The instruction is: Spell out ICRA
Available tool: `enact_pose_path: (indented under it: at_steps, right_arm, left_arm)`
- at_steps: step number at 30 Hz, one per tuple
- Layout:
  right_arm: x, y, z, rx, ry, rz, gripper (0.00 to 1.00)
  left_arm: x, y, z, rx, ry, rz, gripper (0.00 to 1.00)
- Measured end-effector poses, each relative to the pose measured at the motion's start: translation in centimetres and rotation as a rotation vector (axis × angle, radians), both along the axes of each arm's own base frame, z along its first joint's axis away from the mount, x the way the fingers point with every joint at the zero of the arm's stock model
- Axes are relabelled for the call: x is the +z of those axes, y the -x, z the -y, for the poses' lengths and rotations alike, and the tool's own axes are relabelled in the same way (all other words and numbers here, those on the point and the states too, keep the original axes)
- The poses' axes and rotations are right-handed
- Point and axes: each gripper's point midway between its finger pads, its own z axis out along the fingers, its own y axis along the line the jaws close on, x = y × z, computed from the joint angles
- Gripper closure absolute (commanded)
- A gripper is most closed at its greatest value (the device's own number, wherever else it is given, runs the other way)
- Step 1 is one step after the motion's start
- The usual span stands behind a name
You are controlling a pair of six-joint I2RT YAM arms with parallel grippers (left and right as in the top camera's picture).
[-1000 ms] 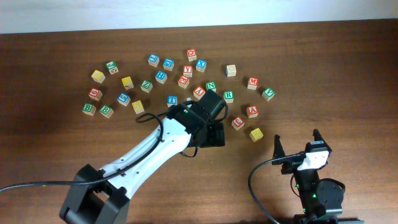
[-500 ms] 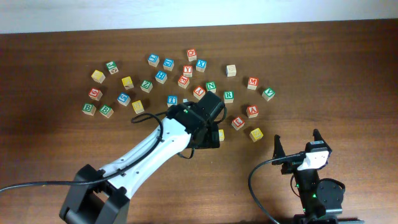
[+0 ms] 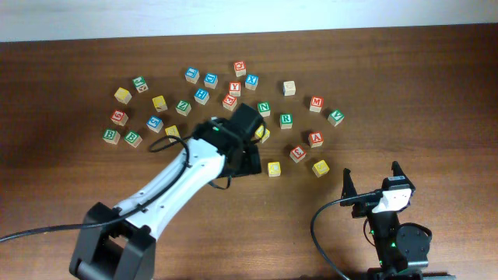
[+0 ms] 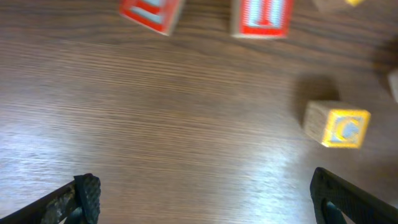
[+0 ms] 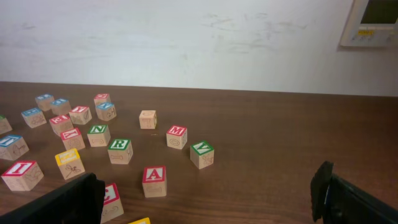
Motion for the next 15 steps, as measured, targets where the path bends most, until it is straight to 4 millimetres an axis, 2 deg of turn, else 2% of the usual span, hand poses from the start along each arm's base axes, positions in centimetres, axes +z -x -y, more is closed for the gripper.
enact_pose_path:
  at_steps: [4,15]
  right_arm:
    - [0.0,0.0,0.0,0.000,0.000,0.000,0.02]
    - [0.0,0.0,0.0,0.000,0.000,0.000,0.02]
  left_arm:
    - [-0.1,-0.1,-2.0,0.047,-0.021,-0.030,0.01]
    - [-0.1,-0.6,-2.5,0.061,-0.005,-0.032,0.01]
